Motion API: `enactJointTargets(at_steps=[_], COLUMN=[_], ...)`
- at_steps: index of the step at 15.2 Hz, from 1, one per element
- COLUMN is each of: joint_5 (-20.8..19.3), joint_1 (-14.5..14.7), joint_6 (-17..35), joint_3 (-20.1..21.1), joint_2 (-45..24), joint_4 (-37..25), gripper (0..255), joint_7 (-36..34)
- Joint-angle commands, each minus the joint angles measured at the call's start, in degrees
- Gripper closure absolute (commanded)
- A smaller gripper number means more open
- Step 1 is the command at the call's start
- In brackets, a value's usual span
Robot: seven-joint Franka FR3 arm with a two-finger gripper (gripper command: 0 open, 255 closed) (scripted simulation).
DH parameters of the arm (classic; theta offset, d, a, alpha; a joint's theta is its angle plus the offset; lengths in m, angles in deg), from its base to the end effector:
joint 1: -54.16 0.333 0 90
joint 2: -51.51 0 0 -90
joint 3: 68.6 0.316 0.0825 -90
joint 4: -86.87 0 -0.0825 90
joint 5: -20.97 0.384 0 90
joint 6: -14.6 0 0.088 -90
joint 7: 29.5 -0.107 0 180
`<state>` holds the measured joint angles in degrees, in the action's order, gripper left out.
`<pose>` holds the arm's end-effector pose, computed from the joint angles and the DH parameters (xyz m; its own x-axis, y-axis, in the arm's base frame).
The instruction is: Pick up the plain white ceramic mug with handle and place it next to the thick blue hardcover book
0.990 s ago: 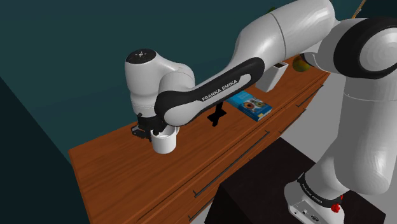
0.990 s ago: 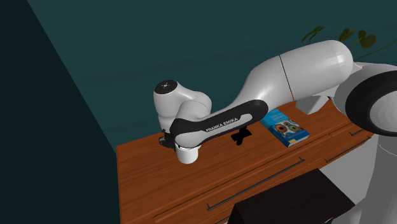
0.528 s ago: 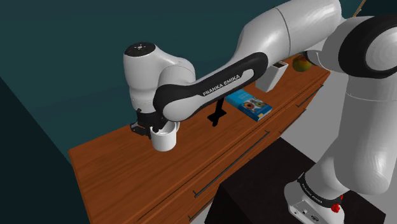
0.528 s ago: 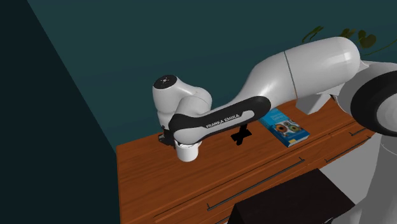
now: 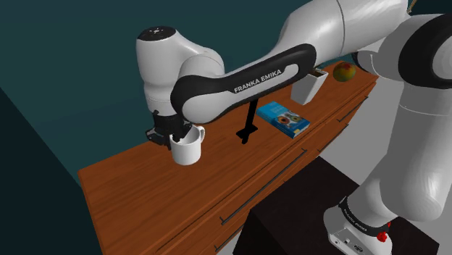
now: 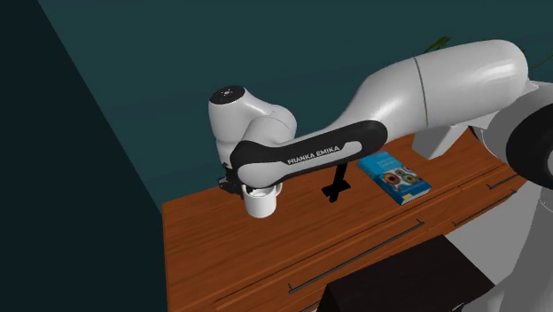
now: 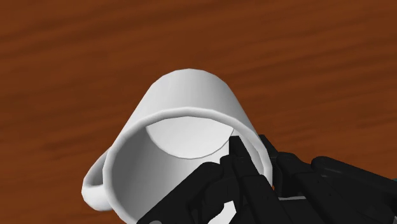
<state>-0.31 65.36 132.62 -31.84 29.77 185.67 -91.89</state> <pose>0.4760 0.4406 0.4037 0.9863 -0.1189 0.1140 -0.1219 -0.9923 0.0196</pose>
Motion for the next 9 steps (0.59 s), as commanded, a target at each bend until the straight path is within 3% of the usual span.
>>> enactJointTargets(at_steps=[1, 9], joint_5=[0.5, 2.1], joint_1=[0.0, -0.2], joint_6=[-1.4, -6.6], joint_3=[0.2, 0.9], joint_2=[0.4, 2.1], joint_4=[-1.1, -5.1], gripper=[255, 255], joint_7=[0.4, 1.9])
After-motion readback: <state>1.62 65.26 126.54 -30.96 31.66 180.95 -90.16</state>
